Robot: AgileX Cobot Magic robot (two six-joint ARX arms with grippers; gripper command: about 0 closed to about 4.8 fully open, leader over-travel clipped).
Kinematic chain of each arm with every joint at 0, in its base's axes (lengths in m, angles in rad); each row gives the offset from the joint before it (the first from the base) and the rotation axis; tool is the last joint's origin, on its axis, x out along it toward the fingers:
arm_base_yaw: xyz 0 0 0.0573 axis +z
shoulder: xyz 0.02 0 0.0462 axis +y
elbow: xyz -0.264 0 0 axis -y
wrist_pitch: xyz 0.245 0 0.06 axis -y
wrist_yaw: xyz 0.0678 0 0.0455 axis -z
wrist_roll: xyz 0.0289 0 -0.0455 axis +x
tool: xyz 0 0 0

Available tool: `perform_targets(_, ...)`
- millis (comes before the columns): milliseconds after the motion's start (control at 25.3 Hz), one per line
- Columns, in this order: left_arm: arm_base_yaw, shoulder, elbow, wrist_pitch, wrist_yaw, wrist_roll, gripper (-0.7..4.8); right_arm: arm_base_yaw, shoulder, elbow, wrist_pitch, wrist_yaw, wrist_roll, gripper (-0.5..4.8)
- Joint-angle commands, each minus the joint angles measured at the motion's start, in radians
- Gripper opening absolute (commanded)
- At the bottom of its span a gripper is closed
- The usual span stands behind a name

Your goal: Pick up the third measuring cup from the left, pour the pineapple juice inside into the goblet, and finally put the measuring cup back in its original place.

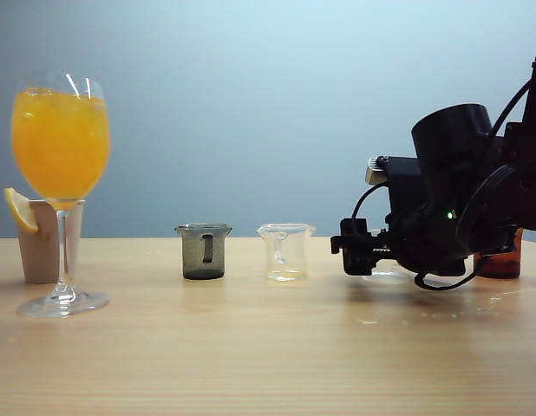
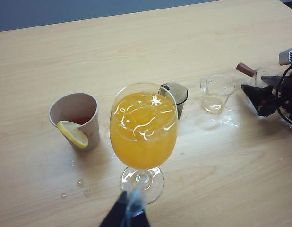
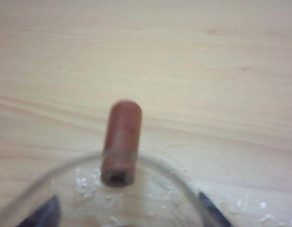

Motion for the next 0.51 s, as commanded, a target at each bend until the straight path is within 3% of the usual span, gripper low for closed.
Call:
perform_targets(40,0.0,0.0,0.003,0.006,-0.003,0.001,-0.04,0.001,-0.005,0.001,0.003,-0.019,0.012,3.7)
perform_targets(119,0.0,0.0,0.003,0.006,-0.003,0.001,-0.04,0.001,-0.005,0.001,0.003,-0.02,0.012,3.81)
perform_targets(237,0.0,0.0,0.003,0.006,-0.003,0.001,-0.04,0.001,-0.005,0.0,0.002,-0.03,0.015,4.44)
perform_targets(514,0.0,0.0,0.003,0.006,-0.003,0.001,-0.04,0.002,-0.036,-0.061,0.008,-0.064,0.021,4.45)
